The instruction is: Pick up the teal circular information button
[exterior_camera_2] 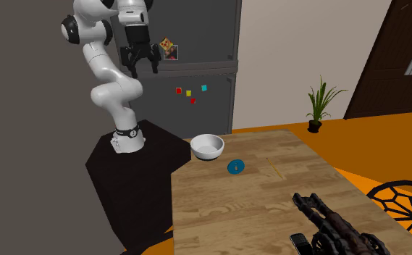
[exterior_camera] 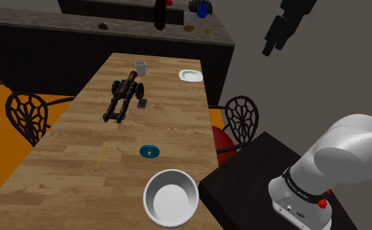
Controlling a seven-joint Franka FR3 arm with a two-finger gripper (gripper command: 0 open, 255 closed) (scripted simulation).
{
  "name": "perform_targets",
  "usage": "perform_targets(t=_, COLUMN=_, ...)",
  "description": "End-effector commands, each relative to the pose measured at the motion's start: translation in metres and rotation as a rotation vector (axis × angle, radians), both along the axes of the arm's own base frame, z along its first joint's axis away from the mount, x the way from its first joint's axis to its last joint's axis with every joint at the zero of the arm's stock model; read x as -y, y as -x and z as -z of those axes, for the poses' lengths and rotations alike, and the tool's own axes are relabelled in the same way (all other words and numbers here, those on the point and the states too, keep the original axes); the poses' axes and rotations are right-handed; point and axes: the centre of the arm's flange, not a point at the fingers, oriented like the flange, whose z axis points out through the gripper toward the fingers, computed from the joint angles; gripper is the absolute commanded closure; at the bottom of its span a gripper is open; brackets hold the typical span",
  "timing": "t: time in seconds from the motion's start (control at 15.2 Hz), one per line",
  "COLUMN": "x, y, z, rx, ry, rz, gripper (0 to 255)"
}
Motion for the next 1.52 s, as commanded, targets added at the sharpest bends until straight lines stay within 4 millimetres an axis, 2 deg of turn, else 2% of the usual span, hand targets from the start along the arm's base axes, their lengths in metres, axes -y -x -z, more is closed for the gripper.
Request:
perform_targets(t=0.0, x=0.0, y=0.0, z=0.0, rx=0.0, ry=0.0, rz=0.0, gripper=0)
perform_targets(t=0.73, x=-0.073, y=-0.08, z=0.1, rx=-0.029, ry=-0.003, rz=-0.078, gripper=0)
perform_targets(t=1.45, x=-0.151, y=-0.151, z=0.201, rx=-0.058, ry=-0.005, rz=-0.157, gripper=0)
